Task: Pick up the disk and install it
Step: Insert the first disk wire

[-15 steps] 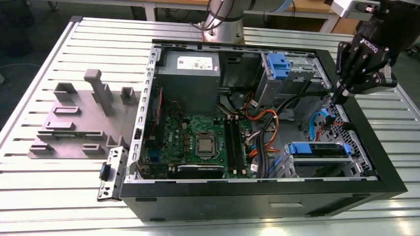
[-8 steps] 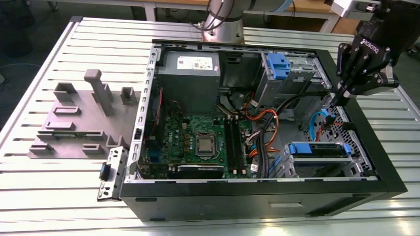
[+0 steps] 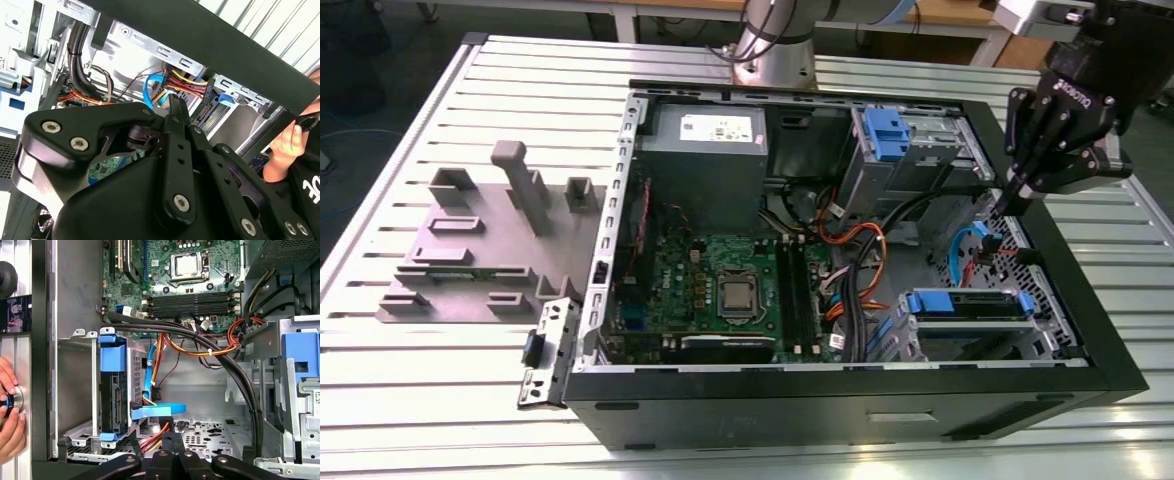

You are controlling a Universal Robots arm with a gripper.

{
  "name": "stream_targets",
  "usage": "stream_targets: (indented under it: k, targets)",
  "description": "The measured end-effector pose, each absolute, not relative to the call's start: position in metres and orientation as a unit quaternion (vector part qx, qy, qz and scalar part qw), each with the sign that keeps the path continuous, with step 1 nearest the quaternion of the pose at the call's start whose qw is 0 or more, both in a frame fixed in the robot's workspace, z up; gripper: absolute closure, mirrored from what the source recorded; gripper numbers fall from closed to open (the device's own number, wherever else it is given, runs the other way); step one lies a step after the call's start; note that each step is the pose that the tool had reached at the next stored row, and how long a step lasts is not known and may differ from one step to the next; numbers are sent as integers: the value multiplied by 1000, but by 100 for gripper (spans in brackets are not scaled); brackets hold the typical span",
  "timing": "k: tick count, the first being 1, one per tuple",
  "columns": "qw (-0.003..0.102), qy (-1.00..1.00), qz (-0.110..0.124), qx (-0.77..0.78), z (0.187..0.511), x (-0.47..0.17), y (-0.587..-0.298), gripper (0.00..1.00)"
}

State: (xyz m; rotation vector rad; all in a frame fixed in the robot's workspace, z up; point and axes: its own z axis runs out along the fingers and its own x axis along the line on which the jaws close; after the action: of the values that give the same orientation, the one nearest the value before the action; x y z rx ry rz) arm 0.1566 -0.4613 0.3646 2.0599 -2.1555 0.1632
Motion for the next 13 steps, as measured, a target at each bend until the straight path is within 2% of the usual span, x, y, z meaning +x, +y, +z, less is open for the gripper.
stream_targets:
  k: [11, 13]
  targets:
    - [78, -720, 54, 688, 364, 162, -461, 89]
    - [82, -719, 59, 687, 364, 162, -461, 89]
